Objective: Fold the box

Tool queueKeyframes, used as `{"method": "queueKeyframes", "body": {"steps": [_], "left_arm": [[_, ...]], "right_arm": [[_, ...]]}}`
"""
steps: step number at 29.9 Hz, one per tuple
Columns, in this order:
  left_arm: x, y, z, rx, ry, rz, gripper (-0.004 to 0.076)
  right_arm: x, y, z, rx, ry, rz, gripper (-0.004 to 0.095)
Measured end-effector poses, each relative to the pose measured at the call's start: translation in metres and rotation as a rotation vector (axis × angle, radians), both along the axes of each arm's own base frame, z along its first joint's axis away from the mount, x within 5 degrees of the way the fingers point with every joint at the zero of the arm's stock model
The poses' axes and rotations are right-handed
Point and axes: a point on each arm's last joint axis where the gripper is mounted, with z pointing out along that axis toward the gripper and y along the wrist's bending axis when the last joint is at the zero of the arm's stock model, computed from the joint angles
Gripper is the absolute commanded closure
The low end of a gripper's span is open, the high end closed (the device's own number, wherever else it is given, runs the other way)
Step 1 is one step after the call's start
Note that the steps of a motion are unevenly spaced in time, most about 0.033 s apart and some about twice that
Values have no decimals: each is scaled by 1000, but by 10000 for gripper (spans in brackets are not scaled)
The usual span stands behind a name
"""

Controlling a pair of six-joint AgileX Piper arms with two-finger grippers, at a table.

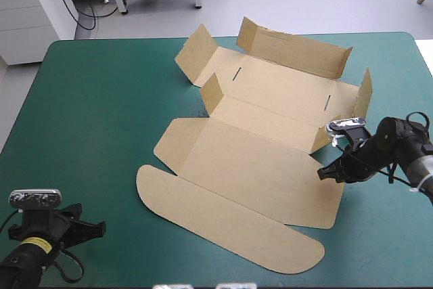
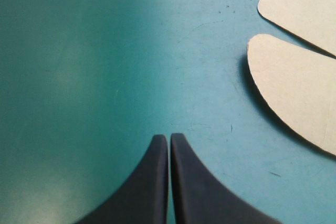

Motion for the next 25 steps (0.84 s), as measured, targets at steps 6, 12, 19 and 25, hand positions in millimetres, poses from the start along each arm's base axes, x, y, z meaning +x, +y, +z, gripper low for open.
{"method": "queueKeyframes", "body": {"steps": [6,12,19,25], "left_arm": [[0,0,0,0,0,0,731],[0,0,0,0,0,0,731],[0,0,0,-1,0,0,731],[0,0,0,-1,0,0,731]], "right_arm": [[0,0,0,0,0,0,929],[0,0,0,0,0,0,929],[0,0,0,0,0,0,929],[0,0,2,1,8,3,929]]}}
